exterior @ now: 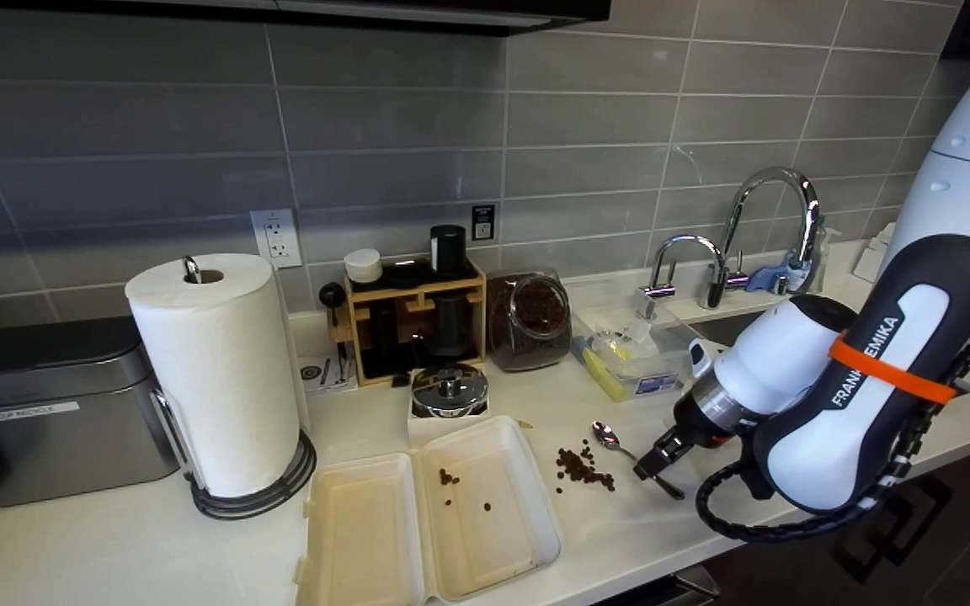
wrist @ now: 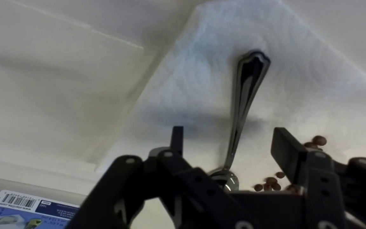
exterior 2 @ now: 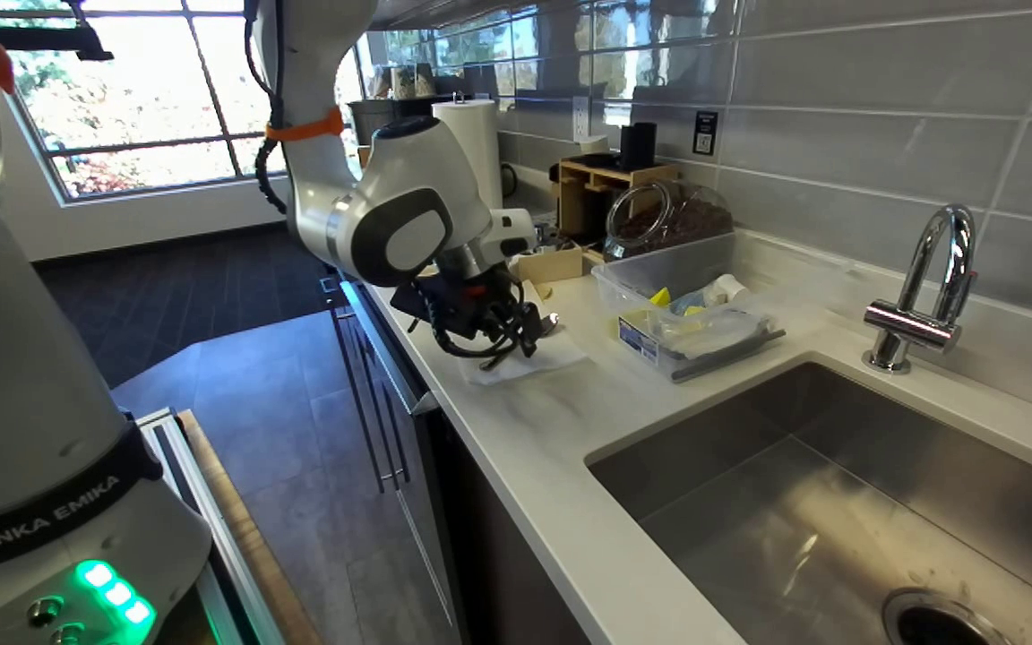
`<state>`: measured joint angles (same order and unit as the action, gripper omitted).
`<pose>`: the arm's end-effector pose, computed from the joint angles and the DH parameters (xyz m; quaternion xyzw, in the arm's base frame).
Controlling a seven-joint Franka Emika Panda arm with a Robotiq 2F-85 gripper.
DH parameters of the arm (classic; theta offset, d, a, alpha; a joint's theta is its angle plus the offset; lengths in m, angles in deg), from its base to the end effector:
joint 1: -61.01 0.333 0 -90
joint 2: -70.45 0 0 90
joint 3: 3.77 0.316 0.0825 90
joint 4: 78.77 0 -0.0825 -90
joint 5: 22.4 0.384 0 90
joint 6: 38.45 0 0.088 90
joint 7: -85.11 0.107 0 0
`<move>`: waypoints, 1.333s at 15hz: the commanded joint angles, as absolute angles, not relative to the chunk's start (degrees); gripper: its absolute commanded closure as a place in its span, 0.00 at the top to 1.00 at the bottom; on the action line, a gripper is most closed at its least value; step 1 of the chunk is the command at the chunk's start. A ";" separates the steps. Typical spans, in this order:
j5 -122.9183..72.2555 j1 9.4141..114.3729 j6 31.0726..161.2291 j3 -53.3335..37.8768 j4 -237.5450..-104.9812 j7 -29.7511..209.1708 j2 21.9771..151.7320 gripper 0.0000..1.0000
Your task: Pick up the spoon, scope the objects from the bottle and put them in the bowl
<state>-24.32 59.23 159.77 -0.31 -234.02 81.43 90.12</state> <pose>0.4231 0.0183 0.1645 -0.9775 -0.0586 -0.2025 0.0080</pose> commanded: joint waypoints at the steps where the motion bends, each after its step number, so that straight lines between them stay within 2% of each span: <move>1: -25.07 60.13 160.69 -0.74 -233.50 81.98 90.70 0.63; 2: -24.89 60.41 160.48 -0.94 -233.49 81.90 90.54 0.55; 4: -24.97 60.32 160.59 -0.75 -233.40 82.13 90.63 0.50; 5: -25.05 60.20 160.56 -0.54 -233.37 82.34 90.73 0.43; 6: -25.20 60.03 160.41 -0.32 -233.37 82.49 90.79 0.47; 8: -25.25 59.98 160.60 -0.28 -233.43 82.50 90.90 0.41; 9: -25.25 59.90 160.47 -0.22 -233.44 82.59 90.96 0.31; 11: -25.46 59.69 160.54 -0.01 -233.43 82.69 91.15 0.31; 12: -25.57 59.55 160.54 0.14 -233.40 82.78 91.30 0.20; 14: -25.77 59.37 160.67 0.42 -233.29 82.87 91.63 0.21; 15: -25.81 59.38 160.64 0.45 -233.22 82.83 91.77 0.18; 19: -26.32 59.09 160.63 0.67 -232.99 82.82 92.64 0.30; 20: -26.40 59.08 160.57 0.63 -232.98 82.78 92.73 0.29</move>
